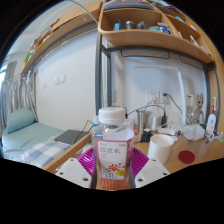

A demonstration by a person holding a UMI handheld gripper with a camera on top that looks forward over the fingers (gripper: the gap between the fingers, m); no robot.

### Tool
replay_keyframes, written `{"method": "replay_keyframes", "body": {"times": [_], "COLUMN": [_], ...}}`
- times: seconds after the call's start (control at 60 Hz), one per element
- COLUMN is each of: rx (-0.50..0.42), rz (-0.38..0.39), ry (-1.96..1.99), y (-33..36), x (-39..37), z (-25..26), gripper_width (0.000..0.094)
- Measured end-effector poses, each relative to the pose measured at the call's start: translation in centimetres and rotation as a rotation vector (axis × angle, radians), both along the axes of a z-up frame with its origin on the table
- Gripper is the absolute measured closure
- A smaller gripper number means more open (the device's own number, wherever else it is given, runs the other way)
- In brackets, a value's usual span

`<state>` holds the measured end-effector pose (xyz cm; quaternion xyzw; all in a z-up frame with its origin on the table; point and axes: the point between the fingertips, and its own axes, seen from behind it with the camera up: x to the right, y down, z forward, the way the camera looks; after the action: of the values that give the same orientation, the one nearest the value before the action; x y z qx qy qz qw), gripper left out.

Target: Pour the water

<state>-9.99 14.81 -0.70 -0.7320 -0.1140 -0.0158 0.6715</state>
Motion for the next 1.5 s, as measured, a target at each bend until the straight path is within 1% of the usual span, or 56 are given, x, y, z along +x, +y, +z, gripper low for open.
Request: {"method": "replay_keyframes", "body": {"times": [0.1, 0.15, 0.217, 0.367, 0.433, 0.533, 0.6, 0.683, 0.7, 0.817, 0.967, 1.067, 1.2, 1.383, 1.5], "rx": [-0.017, -0.046, -0.095, -0.173, -0.173, -0.152, -0.133, -0.121, -0.129, -0.143, -0.146, -0.183, -0.162, -0.173, -0.210], "rz": [-0.017, -0.037, -0.046, -0.079, -0.095, -0.070, -0.076, -0.085, -0.099, -0.116, -0.166, -0.193, -0.226, -0.258, -0.272], "ry": [0.002, 0.013, 0.022, 0.310, 0.479, 0.800, 1.000, 1.213, 1.258, 1.492, 1.712, 1.871, 2.048, 2.112, 2.079], "y": [0.5, 0.7, 0.9, 2.0, 2.7, 3.9, 4.8, 5.6, 5.7, 6.6, 7.5, 8.1, 8.9, 9.2, 9.0], "x": [0.2, 0.6, 0.7, 0.4, 0.3, 0.3, 0.8, 1.9, 1.9, 2.6, 3.3, 3.4, 4.4, 5.5, 5.2], "z": [-0.1, -0.1, 0.2, 3.2, 5.1, 8.0, 9.5, 10.1, 10.2, 9.7, 9.6, 9.1, 8.8, 8.4, 7.7], "gripper_width": [0.0493, 0.0494, 0.0495, 0.0494, 0.0495, 0.0495, 0.0494, 0.0488, 0.0487, 0.0488, 0.0485, 0.0489, 0.0488, 0.0488, 0.0489]}}
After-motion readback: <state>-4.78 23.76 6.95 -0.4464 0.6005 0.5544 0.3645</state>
